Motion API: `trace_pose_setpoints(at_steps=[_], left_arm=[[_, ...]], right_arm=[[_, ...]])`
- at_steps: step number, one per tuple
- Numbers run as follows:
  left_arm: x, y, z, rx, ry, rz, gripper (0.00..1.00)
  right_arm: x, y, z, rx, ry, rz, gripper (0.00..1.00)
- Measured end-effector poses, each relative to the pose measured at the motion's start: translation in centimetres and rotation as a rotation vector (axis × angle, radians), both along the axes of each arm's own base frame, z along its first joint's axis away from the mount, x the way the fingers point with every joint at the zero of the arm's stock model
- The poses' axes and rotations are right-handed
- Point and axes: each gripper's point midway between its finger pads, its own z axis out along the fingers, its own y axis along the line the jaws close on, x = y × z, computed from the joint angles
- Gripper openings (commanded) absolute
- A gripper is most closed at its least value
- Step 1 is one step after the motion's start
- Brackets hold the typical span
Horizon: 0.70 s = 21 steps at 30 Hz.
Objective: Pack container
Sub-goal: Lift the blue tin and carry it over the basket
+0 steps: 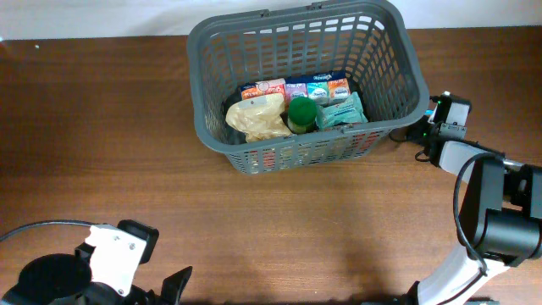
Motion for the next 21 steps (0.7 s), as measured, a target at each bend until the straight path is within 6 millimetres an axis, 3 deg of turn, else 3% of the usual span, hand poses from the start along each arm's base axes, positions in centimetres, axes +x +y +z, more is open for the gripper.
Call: trace_pose_setpoints(at_steps=[4,7,11,16,18,21], left_arm=[[0.0,0.0,0.0,0.0,0.0,0.0,0.99],[0.0,0.0,0.0,0.0,0.0,0.0,0.99],[0.0,0.0,0.0,0.0,0.0,0.0,0.99],[0.0,0.0,0.0,0.0,0.0,0.0,0.99],[0.0,0.0,0.0,0.0,0.0,0.0,0.99],[0.0,0.0,0.0,0.0,0.0,0.0,0.99]], right_arm=[[-0.1,0.0,0.9,0.007,0.033,-0.001,0.54],[0.4,-0.4,3.9,-0.005,0.029,-0.008,0.54],[2.3,-1.2,12.4,-0.06,-0.083,-0.01,0.54],[2.7,-1.3,23.8,-0.116,-0.266,-0.009,0.54],[2.4,-0.7,28.9,-0.13,-0.363,0.006,0.54],[1.5,1.9,35.8,-0.141,-0.506,0.059,0.54]])
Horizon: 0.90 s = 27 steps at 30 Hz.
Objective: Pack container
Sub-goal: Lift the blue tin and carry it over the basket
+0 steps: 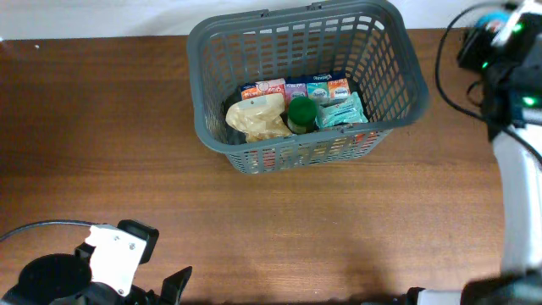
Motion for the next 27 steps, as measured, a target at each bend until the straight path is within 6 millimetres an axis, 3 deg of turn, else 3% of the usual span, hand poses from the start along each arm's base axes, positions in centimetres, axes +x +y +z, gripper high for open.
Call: trace_pose_setpoints(at_steps=[1,4,6,9,15,18,27], left_arm=[[0.0,0.0,0.0,0.0,0.0,0.0,0.99],[0.0,0.0,0.0,0.0,0.0,0.0,0.99],[0.0,0.0,0.0,0.0,0.0,0.0,0.99],[0.0,0.0,0.0,0.0,0.0,0.0,0.99],[0.0,0.0,0.0,0.0,0.0,0.0,0.99],[0.0,0.0,0.0,0.0,0.0,0.0,0.99],[0.0,0.0,0.0,0.0,0.0,0.0,0.99]], right_arm=[[-0.5,1.6,2.4,-0.009,-0.051,0.035,0.54],[-1.9,6.8,6.7,-0.018,-0.147,0.154,0.54],[-2.7,10.4,8.0,-0.015,-0.174,0.241,0.54],[-3.1,14.9,7.6,-0.008,-0.158,0.349,0.54],[-2.4,23.6,3.9,-0.015,-0.069,0.541,0.54],[-1.5,26.9,0.3,-0.016,0.017,0.601,0.54],[2.1,29.7,-11.1,0.019,0.263,0.612,0.55]])
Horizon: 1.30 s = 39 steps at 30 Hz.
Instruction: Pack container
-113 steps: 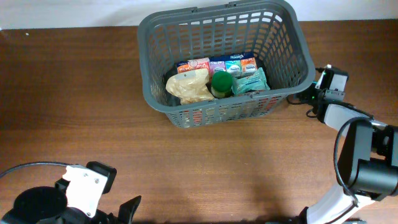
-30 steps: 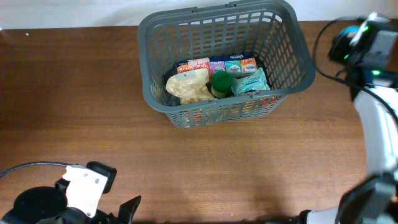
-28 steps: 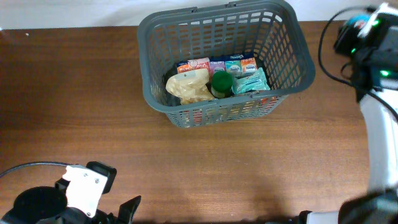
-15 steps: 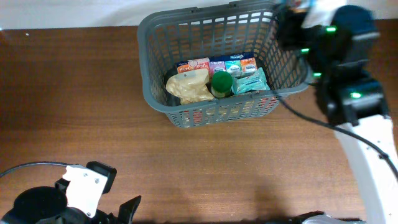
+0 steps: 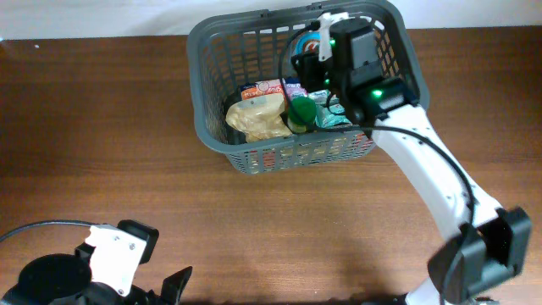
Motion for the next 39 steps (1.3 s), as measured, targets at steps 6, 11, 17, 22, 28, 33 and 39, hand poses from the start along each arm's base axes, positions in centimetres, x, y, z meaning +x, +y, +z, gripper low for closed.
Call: trace_pose_setpoints(at_steps=[6,11,17,22,28,33,39], left_arm=[[0.0,0.0,0.0,0.0,0.0,0.0,0.99],[0.0,0.0,0.0,0.0,0.0,0.0,0.99],[0.0,0.0,0.0,0.0,0.0,0.0,0.99],[0.0,0.0,0.0,0.0,0.0,0.0,0.99],[0.0,0.0,0.0,0.0,0.0,0.0,0.99],[0.0,0.0,0.0,0.0,0.0,0.0,0.99],[0.0,0.0,0.0,0.0,0.0,0.0,0.99]], right_arm=[[-0.3,2.3,-3.1,-0.005,0.065,0.047,0.56],[-0.8,3.6,-3.1,0.003,0.067,0.075,0.72],[-0.8,3.2,-3.3,-0.012,0.073,0.058,0.93],[-1.2,2.3,-2.8,-0.037,0.072,0.028,0.96],[-4.5,-0.5,3.7,-0.049,0.012,-0.023,0.96],[-9.4,-3.4,11.0,-0.011,-0.085,-0.058,0.97],[-16.3,-7.0,16.0,0.026,-0.147,-0.08,0.97]])
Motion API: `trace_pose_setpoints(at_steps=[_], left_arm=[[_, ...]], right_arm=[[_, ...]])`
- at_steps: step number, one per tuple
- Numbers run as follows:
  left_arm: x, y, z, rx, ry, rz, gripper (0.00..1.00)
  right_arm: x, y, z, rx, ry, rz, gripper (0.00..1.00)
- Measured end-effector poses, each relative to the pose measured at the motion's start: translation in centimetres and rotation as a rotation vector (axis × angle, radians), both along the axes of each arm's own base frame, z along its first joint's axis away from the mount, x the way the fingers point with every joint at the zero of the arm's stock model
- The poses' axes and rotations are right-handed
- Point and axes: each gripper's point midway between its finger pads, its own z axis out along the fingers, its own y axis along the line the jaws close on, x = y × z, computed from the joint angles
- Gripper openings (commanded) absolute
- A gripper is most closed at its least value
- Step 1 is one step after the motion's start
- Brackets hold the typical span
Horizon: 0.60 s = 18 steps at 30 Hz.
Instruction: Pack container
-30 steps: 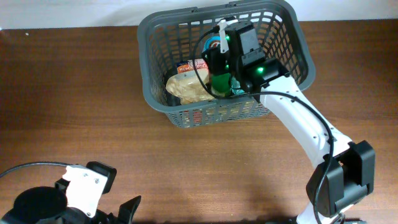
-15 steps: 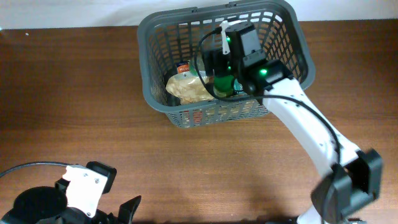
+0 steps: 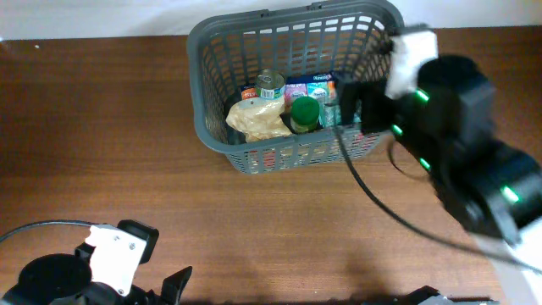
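Observation:
The grey basket (image 3: 398, 51) stands at the back middle of the table. Inside it, a silver-topped can (image 3: 271, 85) stands upright at the back left, behind a yellow bag (image 3: 257, 120). A green-lidded bottle (image 3: 303, 112) and a row of small cartons (image 3: 309, 85) lie beside them. My right gripper (image 3: 359, 103) hangs high over the basket's right part, close to the camera, its two dark fingers apart with nothing between them. It hides the right end of the contents. My left gripper (image 3: 176, 285) rests at the table's front left, its jaws unclear.
Brown table (image 3: 127, 169) all around the basket. The right arm's white body (image 3: 461, 144) covers the table to the right of the basket. The left arm's base and cable (image 3: 51, 280) sit at the front left corner.
The right gripper was over the basket's back middle with a can in it. Now the can stands in the basket at the back left, and the gripper is higher and further right, open.
The right gripper was first low on the table right of the basket, then raised at the far right corner. Then it was over the basket carrying a can. Now the can is in the basket and the gripper is clear of it. The left arm stayed still.

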Motion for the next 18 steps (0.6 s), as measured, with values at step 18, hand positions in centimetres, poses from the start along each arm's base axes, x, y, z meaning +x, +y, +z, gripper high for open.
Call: trace_pose_setpoints(at_steps=[18], left_arm=[[0.0,0.0,0.0,0.0,0.0,0.0,0.99]], right_arm=[[-15.1,-7.2,-13.6,0.08,0.248,-0.113,0.99]])
